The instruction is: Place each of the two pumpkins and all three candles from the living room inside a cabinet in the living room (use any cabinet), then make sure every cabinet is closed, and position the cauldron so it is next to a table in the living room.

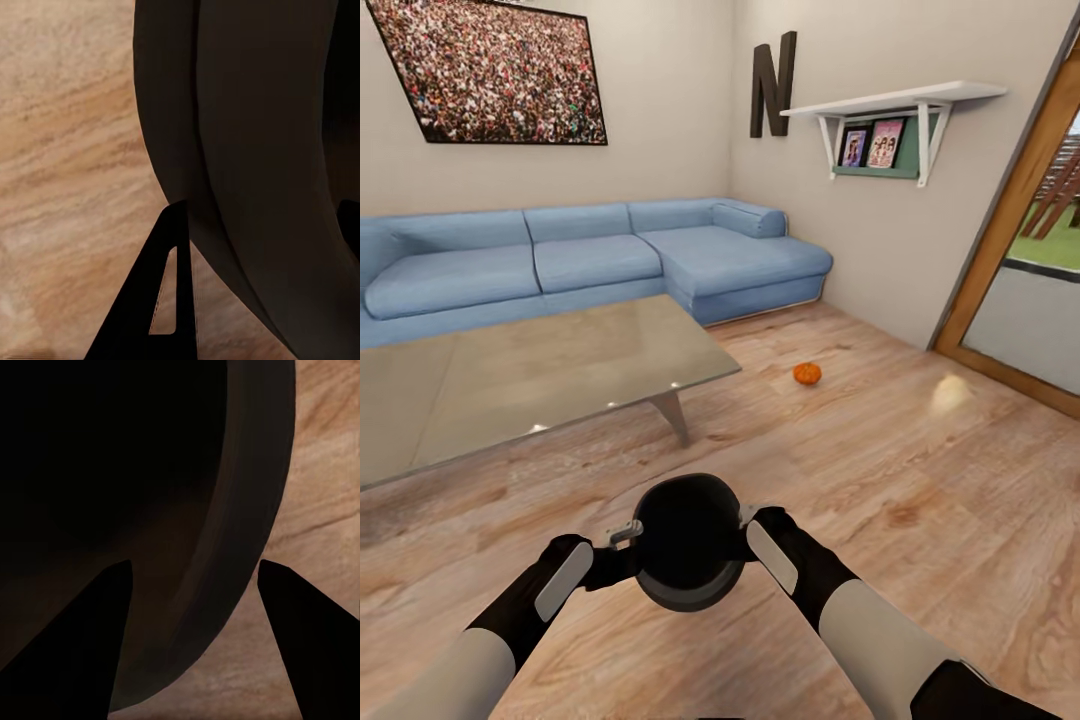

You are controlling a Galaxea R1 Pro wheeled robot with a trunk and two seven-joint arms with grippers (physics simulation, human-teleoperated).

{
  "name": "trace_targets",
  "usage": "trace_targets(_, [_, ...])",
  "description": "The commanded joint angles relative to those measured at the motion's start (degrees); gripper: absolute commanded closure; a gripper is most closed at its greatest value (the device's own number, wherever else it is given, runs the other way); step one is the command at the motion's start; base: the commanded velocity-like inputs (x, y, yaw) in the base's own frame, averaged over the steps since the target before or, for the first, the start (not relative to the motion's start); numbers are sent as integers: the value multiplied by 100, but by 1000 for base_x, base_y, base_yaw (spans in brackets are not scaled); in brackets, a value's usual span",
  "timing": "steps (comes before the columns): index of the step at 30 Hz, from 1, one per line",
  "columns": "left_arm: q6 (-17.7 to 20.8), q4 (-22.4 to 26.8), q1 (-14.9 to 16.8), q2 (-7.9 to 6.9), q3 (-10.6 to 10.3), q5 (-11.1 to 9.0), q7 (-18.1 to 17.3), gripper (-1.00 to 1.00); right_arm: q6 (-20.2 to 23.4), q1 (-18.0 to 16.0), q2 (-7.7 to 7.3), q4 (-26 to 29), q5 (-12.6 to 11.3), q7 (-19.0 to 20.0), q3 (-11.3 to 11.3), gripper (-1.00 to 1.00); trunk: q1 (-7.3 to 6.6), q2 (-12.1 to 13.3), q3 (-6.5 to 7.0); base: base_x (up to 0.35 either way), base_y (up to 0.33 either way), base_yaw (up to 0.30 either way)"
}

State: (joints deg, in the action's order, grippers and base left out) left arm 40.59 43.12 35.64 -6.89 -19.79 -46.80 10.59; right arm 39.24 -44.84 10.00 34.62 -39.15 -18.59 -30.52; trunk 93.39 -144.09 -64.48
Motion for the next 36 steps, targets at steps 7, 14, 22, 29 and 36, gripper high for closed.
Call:
trace_targets(7, [10, 4, 4, -14, 36, -131, 39, 100, -57, -7, 0, 36, -234, 78, -59, 100, -2, -3, -5, 0, 0, 285])
trace_targets(14, [10, 4, 4, -14, 37, -137, 39, 100, -57, -7, 0, 36, -234, 78, -59, 100, -2, -3, -5, 0, 0, 285])
trace_targets(22, [10, 4, 4, -14, 37, -137, 37, 100, -57, -7, 0, 36, -234, 78, -59, 100, -2, -3, -5, 0, 0, 285])
trace_targets(29, [10, 4, 4, -14, 37, -137, 33, 100, -57, -7, 0, 36, -234, 82, -59, 100, -2, -3, -5, 0, 0, 285])
trace_targets(36, [10, 4, 4, -14, 35, -137, 31, 100, -57, -7, 0, 36, -234, 80, -59, 100, -2, -3, -5, 0, 0, 285])
